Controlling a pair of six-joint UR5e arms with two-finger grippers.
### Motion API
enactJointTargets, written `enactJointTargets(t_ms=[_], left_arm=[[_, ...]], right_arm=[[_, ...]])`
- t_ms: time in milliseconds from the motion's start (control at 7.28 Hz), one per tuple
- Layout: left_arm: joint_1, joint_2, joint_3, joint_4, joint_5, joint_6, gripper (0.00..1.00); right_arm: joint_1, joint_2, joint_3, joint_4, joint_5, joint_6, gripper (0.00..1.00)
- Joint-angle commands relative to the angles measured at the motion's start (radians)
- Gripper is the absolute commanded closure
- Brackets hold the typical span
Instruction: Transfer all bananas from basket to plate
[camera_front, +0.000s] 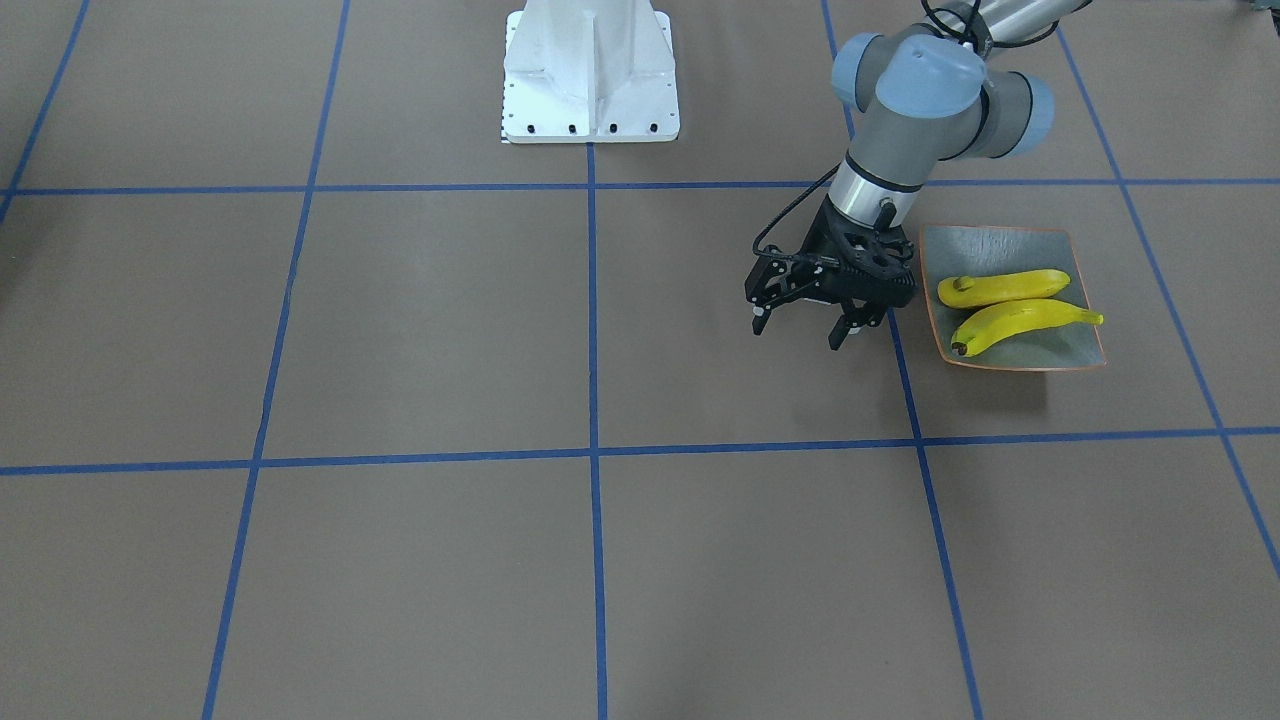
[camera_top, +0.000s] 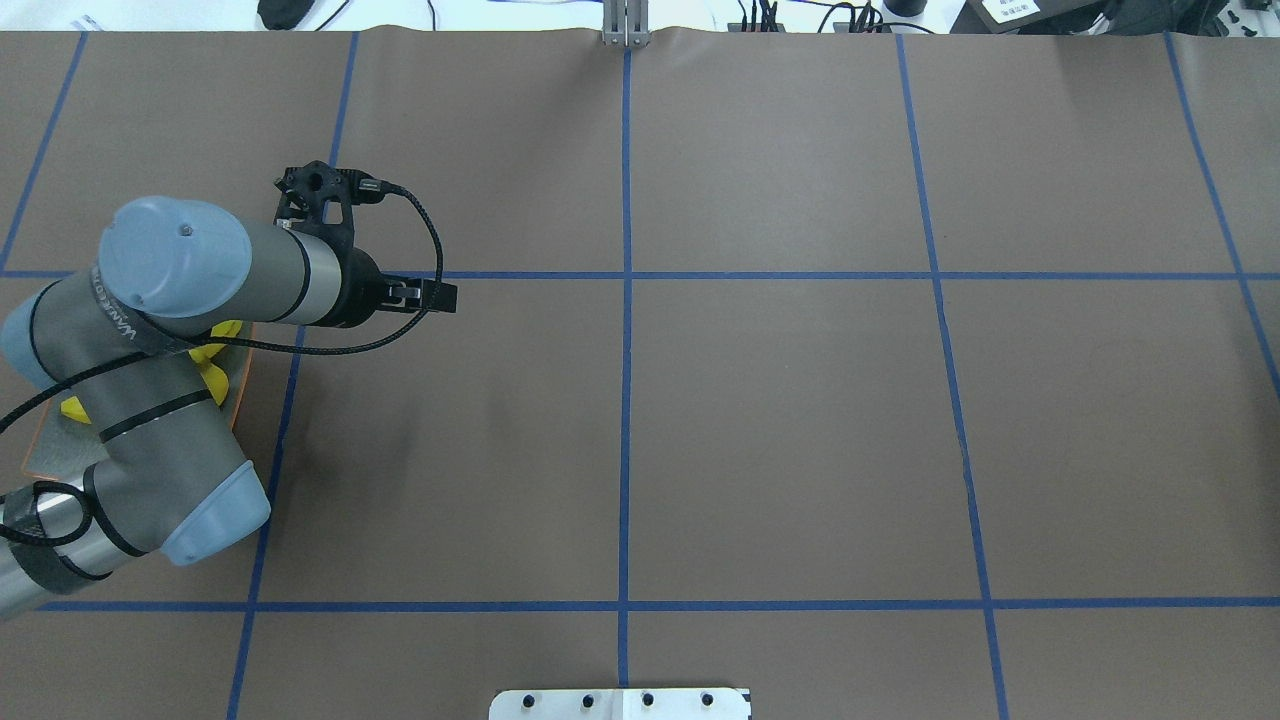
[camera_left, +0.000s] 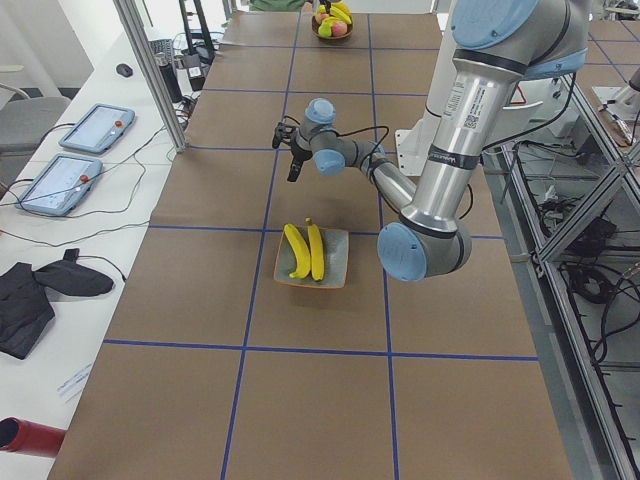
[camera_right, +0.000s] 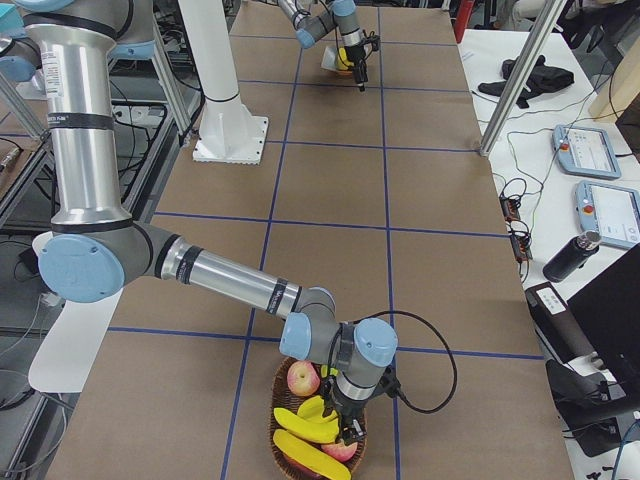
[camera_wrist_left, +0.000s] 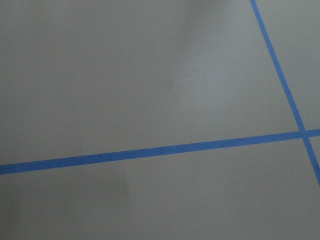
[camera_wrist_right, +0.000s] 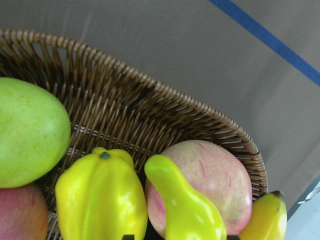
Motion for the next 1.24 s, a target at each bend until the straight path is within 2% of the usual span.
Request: enactJointTargets(t_ms=[0,275,412,687,1099], left_arm=[[0.000,0.001,0.000,0.000,0.000,0.000,0.00],[0.000,0.000,0.000,0.000,0.000,-0.002,0.00],[0.000,0.001,0.000,0.000,0.000,-0.002,0.00],[0.000,0.001,0.000,0.000,0.000,-0.002,0.00],[0.000,0.001,0.001,0.000,0.000,-0.002,0.00]], right_arm=[[0.000,0.003,0.002,0.000,0.001,0.000,0.57],[0.000,0.009,0.004,0.000,0.001,-0.001,0.72],[0.000,0.012,0.007,0.000,0.002,0.002,0.75],[0.000,0.041,0.012,-0.009,0.007,0.006,0.88],[0.000,0.053,0.021,-0.021,0.014,0.006,0.93]])
